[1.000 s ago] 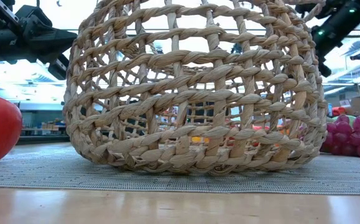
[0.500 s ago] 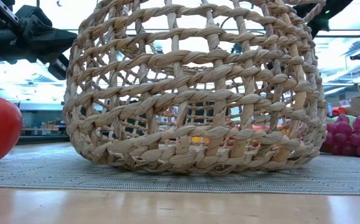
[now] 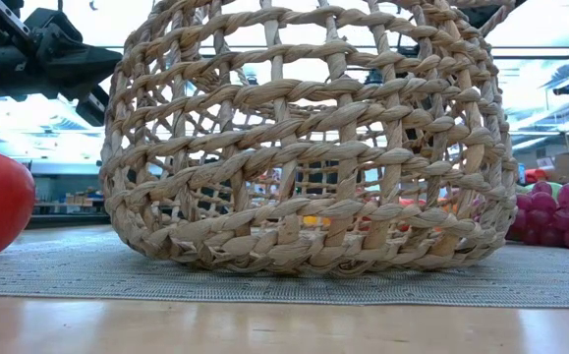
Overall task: Build produce basket
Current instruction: Put the red mango into the brown basket
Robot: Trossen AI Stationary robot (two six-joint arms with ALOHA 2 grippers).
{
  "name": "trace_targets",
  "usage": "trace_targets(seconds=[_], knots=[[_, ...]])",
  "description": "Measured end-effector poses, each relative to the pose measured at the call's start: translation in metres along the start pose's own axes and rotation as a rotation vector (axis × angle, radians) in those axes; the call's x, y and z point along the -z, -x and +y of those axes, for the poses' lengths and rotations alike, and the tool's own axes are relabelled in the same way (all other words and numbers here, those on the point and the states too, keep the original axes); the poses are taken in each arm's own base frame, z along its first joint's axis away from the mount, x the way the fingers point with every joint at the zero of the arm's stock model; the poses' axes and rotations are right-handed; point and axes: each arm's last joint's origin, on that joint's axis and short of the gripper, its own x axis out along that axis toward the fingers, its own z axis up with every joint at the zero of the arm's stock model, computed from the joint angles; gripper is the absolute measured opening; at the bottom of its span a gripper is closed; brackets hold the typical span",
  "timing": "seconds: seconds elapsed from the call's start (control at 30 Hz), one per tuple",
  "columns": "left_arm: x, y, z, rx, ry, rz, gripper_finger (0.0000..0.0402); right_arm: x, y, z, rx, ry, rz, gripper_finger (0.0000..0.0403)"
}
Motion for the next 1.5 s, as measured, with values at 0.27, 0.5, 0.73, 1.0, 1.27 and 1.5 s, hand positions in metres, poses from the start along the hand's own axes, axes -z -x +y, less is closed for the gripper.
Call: trace_targets(seconds=[0.27,0.5,0.73,1.0,1.27,1.5], knots=[[0.0,0.0,0.0,0.0,0.0,0.0,0.003,-0.011,-0.019,-0.004,-0.032,0.194,0.116,0.0327],[0.0,0.0,0.0,0.0,0.0,0.0,0.0032,-0.01,-0.038,-0.002,-0.072,0.347,0.176,0.0329],[0.0,0.0,0.0,0.0,-0.001,0.0,0.0034,-0.013,-0.052,0.002,-0.052,0.432,0.193,0.0358],[0.0,0.0,0.0,0.0,-0.001,0.0,0.0029,-0.016,-0.058,0.001,-0.032,0.51,0.183,0.0392],[0.0,0.0,0.0,0.001,-0.001,-0.001,0.0035,-0.01,-0.077,0.001,-0.029,0.569,0.218,0.039],[0.0,0.0,0.0,0.001,-0.001,-0.001,0.0028,-0.009,-0.09,-0.001,-0.003,0.574,0.254,0.0383]])
